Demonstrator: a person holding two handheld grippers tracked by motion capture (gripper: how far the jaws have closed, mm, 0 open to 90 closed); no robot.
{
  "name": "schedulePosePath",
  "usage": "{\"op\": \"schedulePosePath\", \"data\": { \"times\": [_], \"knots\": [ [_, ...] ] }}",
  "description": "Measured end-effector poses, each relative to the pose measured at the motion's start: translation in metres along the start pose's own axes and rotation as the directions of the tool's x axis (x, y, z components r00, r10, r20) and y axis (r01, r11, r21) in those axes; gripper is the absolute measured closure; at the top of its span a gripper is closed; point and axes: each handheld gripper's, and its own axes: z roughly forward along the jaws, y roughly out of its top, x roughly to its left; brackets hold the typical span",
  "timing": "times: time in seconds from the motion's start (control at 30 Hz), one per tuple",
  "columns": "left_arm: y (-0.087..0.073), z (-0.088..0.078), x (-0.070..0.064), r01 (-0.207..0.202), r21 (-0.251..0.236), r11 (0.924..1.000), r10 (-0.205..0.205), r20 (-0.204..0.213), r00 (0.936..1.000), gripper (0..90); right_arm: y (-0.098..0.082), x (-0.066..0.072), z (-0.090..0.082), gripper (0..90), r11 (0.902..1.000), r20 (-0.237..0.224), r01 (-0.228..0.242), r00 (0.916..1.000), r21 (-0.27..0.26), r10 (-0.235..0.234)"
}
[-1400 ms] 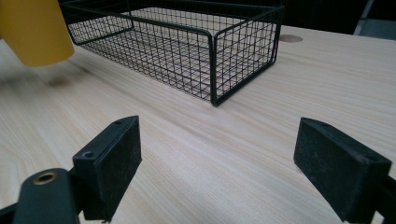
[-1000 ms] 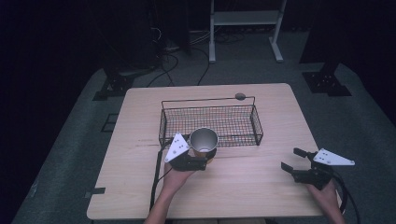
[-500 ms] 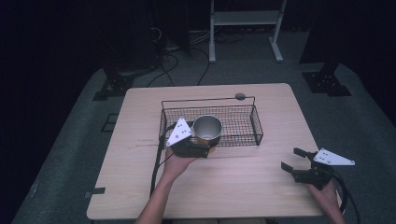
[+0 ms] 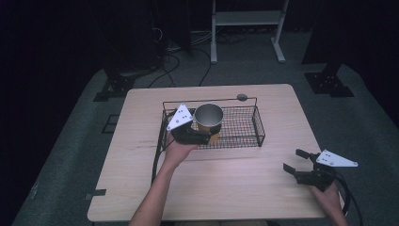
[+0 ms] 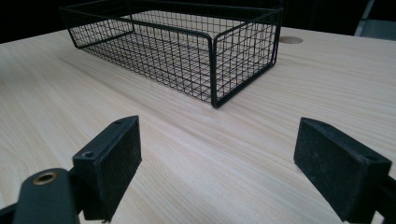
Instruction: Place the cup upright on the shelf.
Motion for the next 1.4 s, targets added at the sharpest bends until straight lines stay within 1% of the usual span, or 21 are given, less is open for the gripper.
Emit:
{"op": "schedulePosePath", "data": {
  "times": [0.03,0.07,0.1,0.13,0.17,0.2,0.3,0.43,0.53,0.67,0.83,0.87,0.97,1.0,1.03,1.1,1.13,1.2,1.3,1.4],
  "knots": [
    [0.0,0.0,0.0,0.0,0.0,1.0,0.0,0.0,1.0,13.3,0.0,0.0,0.0,13.9,1.0,0.0,0.0,1.0,0.0,0.0],
    [0.002,0.002,0.006,0.001,0.004,1.0,-0.001,-0.001,1.0,13.2,0.0,0.0,0.0,13.9,1.0,-0.001,-0.003,1.0,-0.001,0.003],
    [0.003,0.003,0.009,-0.003,0.008,1.0,0.003,-0.005,1.0,13.2,0.0,0.0,0.0,13.9,1.0,-0.001,-0.002,1.0,-0.001,0.002],
    [0.003,0.003,0.009,-0.003,0.008,1.0,0.003,-0.005,1.0,13.2,0.0,0.0,0.0,13.9,1.0,-0.001,-0.002,1.0,-0.001,0.002],
    [0.005,0.006,0.014,0.0,0.008,1.0,0.0,-0.005,1.0,13.2,0.0,0.0,0.0,13.9,1.0,-0.002,-0.003,1.0,-0.001,0.003],
    [0.005,0.006,0.014,0.0,0.008,1.0,0.0,-0.005,1.0,13.2,0.0,0.0,0.0,13.9,1.0,-0.002,-0.003,1.0,-0.001,0.003],
    [0.01,0.011,0.022,-0.004,0.012,0.9999,0.005,-0.002,1.0,13.3,0.0,0.0,0.0,13.9,1.0,-0.002,-0.001,1.0,-0.003,0.001],
    [0.013,0.015,0.026,-0.003,0.013,0.9999,0.004,-0.001,1.0,13.2,0.0,0.0,0.0,13.9,1.0,-0.003,0.002,1.0,-0.003,-0.002],
    [0.015,0.018,0.029,-0.013,0.021,0.9997,0.013,0.002,0.9999,13.3,0.0,0.0,0.0,14.0,1.0,-0.004,0.002,1.0,-0.003,-0.003],
    [0.015,0.022,0.034,-0.004,0.012,0.9999,0.003,0.007,1.0,13.2,0.0,0.0,0.0,14.0,1.0,-0.003,0.003,1.0,-0.003,-0.003],
    [0.014,0.026,0.039,-0.01,0.011,0.9999,0.01,0.005,0.9999,13.3,0.0,-0.001,0.0,14.0,1.0,-0.005,0.002,1.0,-0.005,-0.002],
    [0.014,0.028,0.042,-0.003,0.007,1.0,0.003,0.01,0.9999,13.3,0.0,-0.001,0.0,13.9,1.0,-0.005,0.001,1.0,-0.004,-0.001],
    [0.013,0.03,0.045,-0.006,0.005,1.0,0.006,0.013,0.9999,13.3,0.0,-0.001,0.0,13.9,1.0,-0.005,-0.002,1.0,-0.004,0.002],
    [0.012,0.032,0.047,-0.015,-0.004,0.9999,0.015,0.014,0.9998,13.3,0.0,0.0,0.0,13.9,1.0,-0.006,-0.002,1.0,-0.004,0.002],
    [0.011,0.033,0.048,-0.015,-0.011,0.9998,0.015,0.017,0.9997,13.3,0.0,0.0,0.0,13.9,1.0,-0.006,0.0,1.0,-0.004,0.0],
    [0.01,0.034,0.05,-0.015,-0.009,0.9999,0.015,0.02,0.9997,13.3,0.0,0.0,0.0,13.9,1.0,-0.007,-0.002,1.0,-0.004,0.001],
    [0.009,0.036,0.052,-0.015,0.006,0.9999,0.015,0.023,0.9996,13.3,0.0,0.0,-0.001,13.9,1.0,-0.007,-0.004,1.0,-0.006,0.004],
    [0.009,0.039,0.054,-0.021,0.017,0.9996,0.021,0.025,0.9995,13.3,0.0,0.0,-0.001,13.9,1.0,-0.008,-0.003,1.0,-0.006,0.003],
    [0.009,0.042,0.058,-0.015,0.021,0.9997,0.014,0.031,0.9994,13.3,0.0,-0.001,-0.001,14.0,1.0,-0.009,-0.002,1.0,-0.006,0.001],
    [0.01,0.045,0.06,-0.022,0.024,0.9995,0.021,0.034,0.9992,13.3,0.0,-0.001,-0.001,14.0,1.0,-0.009,-0.004,1.0,-0.007,0.004]
  ]
}}
